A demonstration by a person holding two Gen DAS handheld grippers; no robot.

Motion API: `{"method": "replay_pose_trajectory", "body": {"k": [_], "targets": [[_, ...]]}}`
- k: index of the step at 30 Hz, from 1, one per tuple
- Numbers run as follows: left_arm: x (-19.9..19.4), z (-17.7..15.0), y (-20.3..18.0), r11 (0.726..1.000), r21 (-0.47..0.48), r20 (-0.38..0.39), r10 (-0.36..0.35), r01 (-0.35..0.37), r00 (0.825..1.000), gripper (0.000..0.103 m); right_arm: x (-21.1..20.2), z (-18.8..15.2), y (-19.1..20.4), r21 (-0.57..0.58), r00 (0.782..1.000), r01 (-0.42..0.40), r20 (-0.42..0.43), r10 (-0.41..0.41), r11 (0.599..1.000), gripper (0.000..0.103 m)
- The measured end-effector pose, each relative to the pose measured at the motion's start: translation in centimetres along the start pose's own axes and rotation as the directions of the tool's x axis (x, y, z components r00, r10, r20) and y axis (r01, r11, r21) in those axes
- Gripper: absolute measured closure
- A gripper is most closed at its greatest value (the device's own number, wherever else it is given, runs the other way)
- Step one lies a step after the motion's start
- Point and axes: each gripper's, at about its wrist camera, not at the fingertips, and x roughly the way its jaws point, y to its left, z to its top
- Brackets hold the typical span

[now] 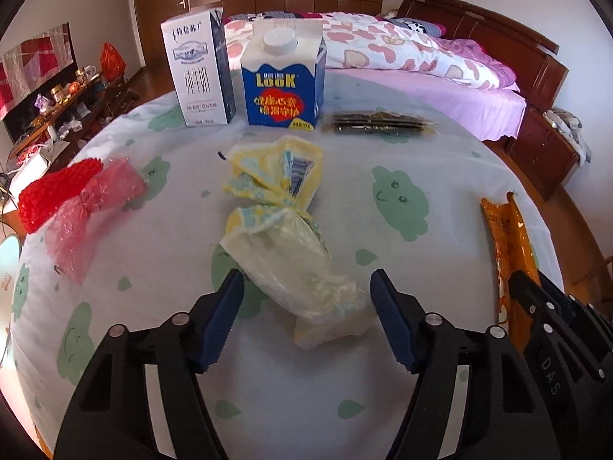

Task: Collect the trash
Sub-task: 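Grasp the yellow-white wrapper with the left tool while the right tool holds the orange wrapper, then carry the orange and yellow-white wrappers over the light-blue bin with both tools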

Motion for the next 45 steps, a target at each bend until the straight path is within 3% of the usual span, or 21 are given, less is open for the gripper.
{"method": "replay_pose_trajectory", "body": {"k": [2,8,16,30,45], "targets": [[0.2,0.0,0.7,0.999,-0.034,-0.008,-0.028,0.027,1.0,0.057,0.0,0.0,-0.1,0.001,1.0,-0.001,0.001,0.001,1.0,0.089],[0.0,-0.2,1.7,0.998,-0.041,0.002,-0.057,0.057,0.998,0.069,0.2,0.3,0.3,0.003,1.0,0.0,0.001,0.0,1.0,0.089],[-2.0,-0.7,2.3,1.0,0.026,0.068,0.004,-0.006,0.998,0.069,0.2,0.4,0.2,0.004,1.0,-0.002,0.0,0.002,1.0,0.089],[-5.4,-2.6,5.4,0.997,0.05,0.098,0.06,-0.065,0.993,0.069,-0.1,0.0,0.7,0.034,1.0,-0.014,0.004,0.014,0.999,0.087],[-9.3,-4.7,11.8,0.994,-0.035,0.144,0.111,-0.107,0.983,0.069,-5.4,-1.8,7.7,-0.14,0.99,-0.106,0.079,0.118,0.985,0.088]]}}
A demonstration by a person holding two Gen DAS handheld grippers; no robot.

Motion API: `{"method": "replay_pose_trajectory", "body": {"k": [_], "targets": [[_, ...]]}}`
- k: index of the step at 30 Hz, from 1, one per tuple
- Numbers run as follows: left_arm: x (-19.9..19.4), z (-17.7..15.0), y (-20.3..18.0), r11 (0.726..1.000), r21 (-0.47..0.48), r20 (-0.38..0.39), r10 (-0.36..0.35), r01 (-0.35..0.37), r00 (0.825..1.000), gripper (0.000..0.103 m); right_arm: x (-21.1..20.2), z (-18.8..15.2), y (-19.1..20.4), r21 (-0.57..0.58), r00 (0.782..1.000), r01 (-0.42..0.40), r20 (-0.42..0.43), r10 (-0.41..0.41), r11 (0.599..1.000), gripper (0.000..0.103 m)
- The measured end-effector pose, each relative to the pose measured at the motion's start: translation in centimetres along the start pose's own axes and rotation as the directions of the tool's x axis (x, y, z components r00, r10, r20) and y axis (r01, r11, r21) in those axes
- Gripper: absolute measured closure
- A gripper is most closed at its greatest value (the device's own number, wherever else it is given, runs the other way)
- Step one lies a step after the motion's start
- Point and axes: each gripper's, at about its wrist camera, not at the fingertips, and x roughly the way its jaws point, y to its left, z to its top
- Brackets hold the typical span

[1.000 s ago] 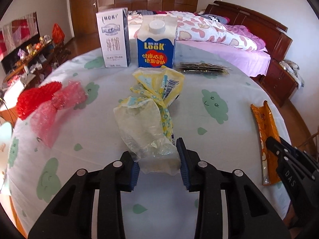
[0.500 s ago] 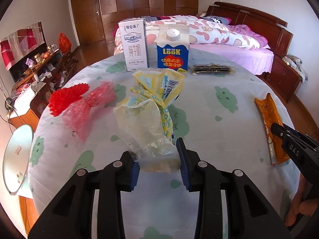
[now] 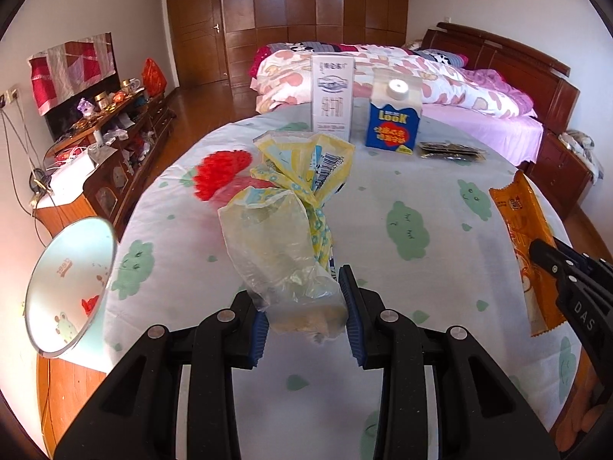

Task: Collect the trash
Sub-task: 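Carry the orange and yellow-white wrappers over the light-blue bin with both tools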

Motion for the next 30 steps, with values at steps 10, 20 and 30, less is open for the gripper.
{"method": "replay_pose_trajectory", "body": {"k": [10,20,30], "targets": [[-3.0,-1.0,4.1,0.998,-0.057,0.035,0.032,-0.03,0.999,0.069,-2.3,0.2,6.1,-0.122,0.997,-0.06,0.035,0.065,0.991,0.088],[-5.1,-2.2,8.0,0.992,-0.106,0.051,0.08,-0.074,0.995,0.069,-4.0,-0.1,10.8,-0.19,0.99,-0.123,0.045,0.134,0.974,0.088],[-6.7,-3.1,11.5,0.983,-0.15,0.064,0.117,-0.106,0.991,0.069,-5.5,-0.4,14.7,-0.238,0.979,-0.177,0.054,0.195,0.955,0.088]]}}
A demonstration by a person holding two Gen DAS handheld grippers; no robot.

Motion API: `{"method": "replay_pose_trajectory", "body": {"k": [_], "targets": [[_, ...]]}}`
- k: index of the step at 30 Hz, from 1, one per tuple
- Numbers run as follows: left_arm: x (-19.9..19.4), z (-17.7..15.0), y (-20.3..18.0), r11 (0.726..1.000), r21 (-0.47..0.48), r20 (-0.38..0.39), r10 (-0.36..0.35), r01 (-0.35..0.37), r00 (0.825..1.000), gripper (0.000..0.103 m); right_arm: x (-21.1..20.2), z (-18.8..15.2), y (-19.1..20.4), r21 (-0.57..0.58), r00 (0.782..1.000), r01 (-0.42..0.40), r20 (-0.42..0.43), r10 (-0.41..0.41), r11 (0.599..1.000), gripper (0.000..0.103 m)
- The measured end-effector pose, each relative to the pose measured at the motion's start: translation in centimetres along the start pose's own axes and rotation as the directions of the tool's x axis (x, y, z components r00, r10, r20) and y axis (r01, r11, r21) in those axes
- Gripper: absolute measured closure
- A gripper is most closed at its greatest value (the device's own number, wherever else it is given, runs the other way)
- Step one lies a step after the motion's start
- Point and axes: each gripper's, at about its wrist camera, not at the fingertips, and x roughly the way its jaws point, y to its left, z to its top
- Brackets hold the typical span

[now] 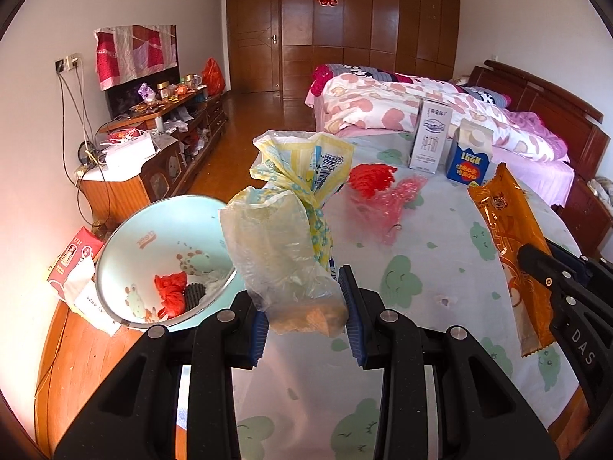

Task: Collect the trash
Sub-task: 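Carry the orange and yellow-white wrappers over the light-blue bin with both tools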

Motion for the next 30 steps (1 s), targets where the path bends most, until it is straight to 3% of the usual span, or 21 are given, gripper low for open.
{"method": "replay_pose_trajectory", "body": {"k": [17,30], "targets": [[-0.3,-0.6,6.9,0.993,-0.1,0.002,0.066,-0.065,0.998,0.069,0.3,1.4,6.4,-0.086,0.996,-0.091,-0.004,0.091,0.992,0.088],[1.2,0.6,11.6,0.978,-0.147,-0.007,0.151,-0.151,0.988,0.069,2.4,3.2,11.0,-0.083,0.984,-0.174,-0.037,0.172,0.981,0.088]]}}
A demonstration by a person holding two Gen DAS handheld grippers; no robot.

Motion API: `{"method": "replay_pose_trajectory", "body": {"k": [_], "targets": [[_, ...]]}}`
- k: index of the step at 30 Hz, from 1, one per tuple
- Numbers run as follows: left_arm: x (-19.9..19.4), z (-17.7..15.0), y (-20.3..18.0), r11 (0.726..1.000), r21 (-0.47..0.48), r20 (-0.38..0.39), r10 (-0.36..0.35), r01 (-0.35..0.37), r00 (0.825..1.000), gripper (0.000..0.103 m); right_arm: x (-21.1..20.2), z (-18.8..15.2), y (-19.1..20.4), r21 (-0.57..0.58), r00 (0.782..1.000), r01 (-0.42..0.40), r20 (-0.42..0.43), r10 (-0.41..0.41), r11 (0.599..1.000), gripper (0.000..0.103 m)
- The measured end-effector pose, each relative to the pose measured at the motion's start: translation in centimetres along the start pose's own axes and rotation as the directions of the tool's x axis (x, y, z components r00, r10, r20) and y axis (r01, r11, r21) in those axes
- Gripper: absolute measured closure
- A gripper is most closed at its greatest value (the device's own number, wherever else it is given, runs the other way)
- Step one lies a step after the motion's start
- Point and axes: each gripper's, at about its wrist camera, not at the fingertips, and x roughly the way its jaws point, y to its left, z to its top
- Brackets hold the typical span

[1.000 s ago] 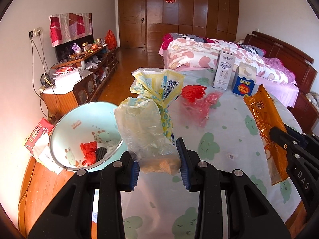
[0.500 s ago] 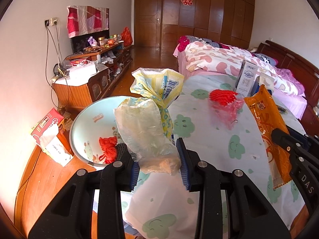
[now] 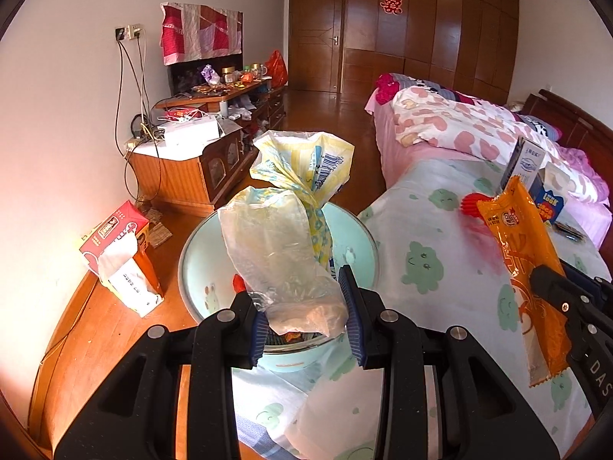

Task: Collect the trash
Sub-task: 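Carry the orange and yellow-white wrappers over the light-blue bin with both tools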

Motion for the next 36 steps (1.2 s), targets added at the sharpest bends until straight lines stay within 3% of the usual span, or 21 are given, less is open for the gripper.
{"method": "replay_pose_trajectory", "body": {"k": [14,36], "targets": [[3.9,0.6,3.7,0.995,-0.034,-0.062,0.09,-0.092,0.994,0.069,4.2,2.3,4.6,0.013,0.995,-0.089,-0.037,0.089,0.996,0.088],[9.1,0.1,6.1,0.99,-0.037,-0.156,0.128,-0.135,0.979,0.069,12.1,3.8,7.7,0.005,0.978,-0.142,-0.15,0.142,0.99,0.088]]}}
